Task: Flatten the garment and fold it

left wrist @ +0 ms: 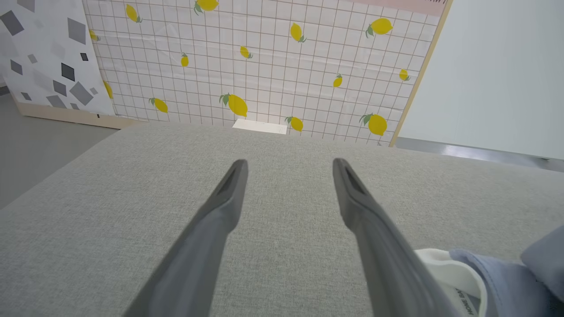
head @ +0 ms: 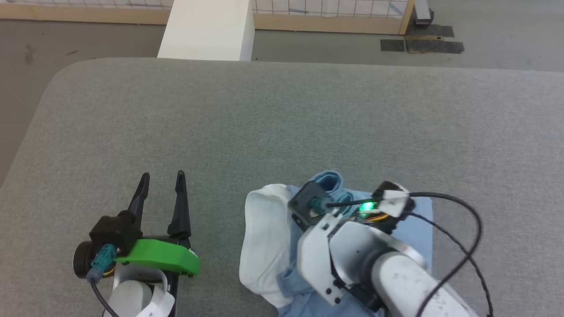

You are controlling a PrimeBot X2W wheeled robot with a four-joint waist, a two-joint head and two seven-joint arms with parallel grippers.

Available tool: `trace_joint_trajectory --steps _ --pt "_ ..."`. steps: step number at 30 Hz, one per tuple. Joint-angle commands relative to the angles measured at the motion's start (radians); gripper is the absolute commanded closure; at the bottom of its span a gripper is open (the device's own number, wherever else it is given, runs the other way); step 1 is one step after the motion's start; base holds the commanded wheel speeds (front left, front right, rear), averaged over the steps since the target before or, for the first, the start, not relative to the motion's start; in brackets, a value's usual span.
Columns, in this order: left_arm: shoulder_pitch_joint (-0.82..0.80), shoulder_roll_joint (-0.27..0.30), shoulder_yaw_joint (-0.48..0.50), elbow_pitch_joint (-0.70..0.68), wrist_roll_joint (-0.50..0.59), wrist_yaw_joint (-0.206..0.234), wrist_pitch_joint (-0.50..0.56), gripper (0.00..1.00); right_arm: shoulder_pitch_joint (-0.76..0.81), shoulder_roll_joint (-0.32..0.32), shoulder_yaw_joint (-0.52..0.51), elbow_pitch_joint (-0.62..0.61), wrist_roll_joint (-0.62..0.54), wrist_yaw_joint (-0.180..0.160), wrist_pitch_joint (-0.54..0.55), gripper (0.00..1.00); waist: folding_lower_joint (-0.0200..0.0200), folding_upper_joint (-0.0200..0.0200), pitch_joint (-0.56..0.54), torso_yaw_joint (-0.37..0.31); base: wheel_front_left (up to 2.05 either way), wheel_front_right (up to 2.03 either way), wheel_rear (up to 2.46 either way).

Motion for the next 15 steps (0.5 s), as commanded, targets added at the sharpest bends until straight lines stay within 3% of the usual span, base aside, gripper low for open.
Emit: trace_joint_trajectory --steps 1,9,15 --pt "-0.022 -0.003 -0.005 0.003 -0.012 -0.002 -0.005 0.00 -0.030 0.008 0.023 0.048 0.010 -0.002 -0.019 1.00 0.0000 0.0000 0.017 0.017 0.00 0.00 0.00" --pt "-0.042 -0.003 -0.022 0.008 -0.020 0.004 -0.005 0.00 -0.142 0.020 0.143 0.311 0.049 -0.002 -0.128 1.00 0.0000 0.0000 0.041 0.039 0.00 0.00 0.00" --pt "-0.045 -0.003 -0.034 0.017 -0.025 0.006 -0.005 0.00 -0.177 0.021 0.226 0.413 0.136 -0.002 -0.172 1.00 0.0000 0.0000 0.040 0.048 0.00 0.00 0.00"
